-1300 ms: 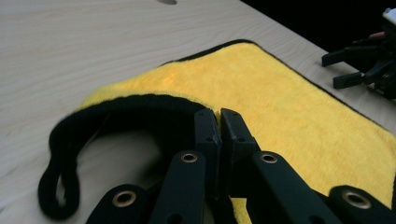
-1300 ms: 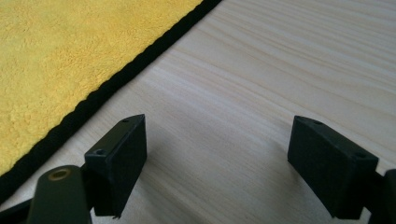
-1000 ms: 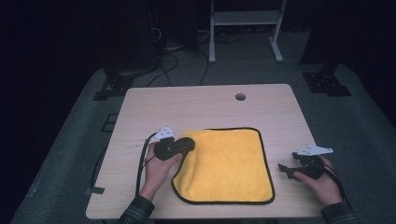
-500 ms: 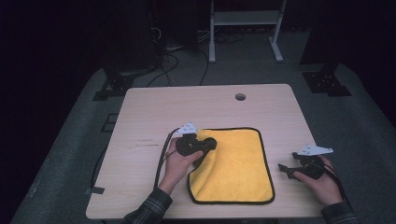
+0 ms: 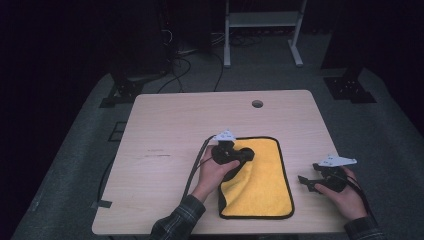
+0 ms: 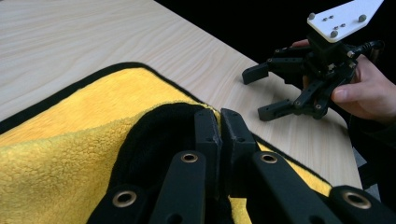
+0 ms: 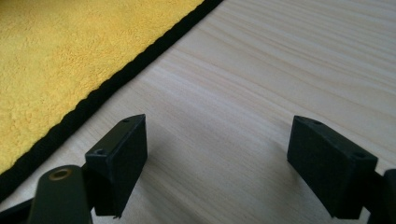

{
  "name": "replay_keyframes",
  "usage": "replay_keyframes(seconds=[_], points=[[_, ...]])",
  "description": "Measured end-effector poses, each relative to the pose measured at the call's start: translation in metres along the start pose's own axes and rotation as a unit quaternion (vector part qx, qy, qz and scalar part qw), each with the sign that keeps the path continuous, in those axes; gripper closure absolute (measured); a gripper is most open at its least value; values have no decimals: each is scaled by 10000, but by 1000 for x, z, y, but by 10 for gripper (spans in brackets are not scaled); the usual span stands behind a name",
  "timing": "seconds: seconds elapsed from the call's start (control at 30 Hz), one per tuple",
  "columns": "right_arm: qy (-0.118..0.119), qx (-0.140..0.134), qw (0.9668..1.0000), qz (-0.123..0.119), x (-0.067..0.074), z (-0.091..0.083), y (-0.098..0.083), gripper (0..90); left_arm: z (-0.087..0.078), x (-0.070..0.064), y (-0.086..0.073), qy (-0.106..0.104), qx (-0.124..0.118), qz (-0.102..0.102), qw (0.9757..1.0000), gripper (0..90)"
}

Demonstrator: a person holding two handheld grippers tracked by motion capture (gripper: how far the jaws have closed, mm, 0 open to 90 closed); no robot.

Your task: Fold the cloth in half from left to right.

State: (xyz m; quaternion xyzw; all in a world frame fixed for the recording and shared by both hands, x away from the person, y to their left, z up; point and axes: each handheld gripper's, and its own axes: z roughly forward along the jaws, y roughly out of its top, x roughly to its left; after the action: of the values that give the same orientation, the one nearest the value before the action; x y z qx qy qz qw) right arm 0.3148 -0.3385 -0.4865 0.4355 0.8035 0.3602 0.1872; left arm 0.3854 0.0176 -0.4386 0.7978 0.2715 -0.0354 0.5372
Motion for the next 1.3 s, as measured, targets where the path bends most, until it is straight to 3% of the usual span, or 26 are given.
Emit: replay_keyframes(seconds=[0.53,0.73,0.97,1.17,1.3], points=[[10,0,10000,-10,0,0,0,191,51,-7,12,-381,-8,-107,9992,861],[17,0,10000,-22,-1,0,0,191,69,-8,10,-544,25,-268,9982,861],[16,-5,10000,-32,-1,0,0,191,97,-4,5,-509,373,-380,9973,858],[24,-1,10000,-31,-1,0,0,191,111,-8,2,-275,763,-195,9965,833],[26,-2,10000,-35,-1,0,0,191,110,-10,4,-280,772,-124,9965,747]])
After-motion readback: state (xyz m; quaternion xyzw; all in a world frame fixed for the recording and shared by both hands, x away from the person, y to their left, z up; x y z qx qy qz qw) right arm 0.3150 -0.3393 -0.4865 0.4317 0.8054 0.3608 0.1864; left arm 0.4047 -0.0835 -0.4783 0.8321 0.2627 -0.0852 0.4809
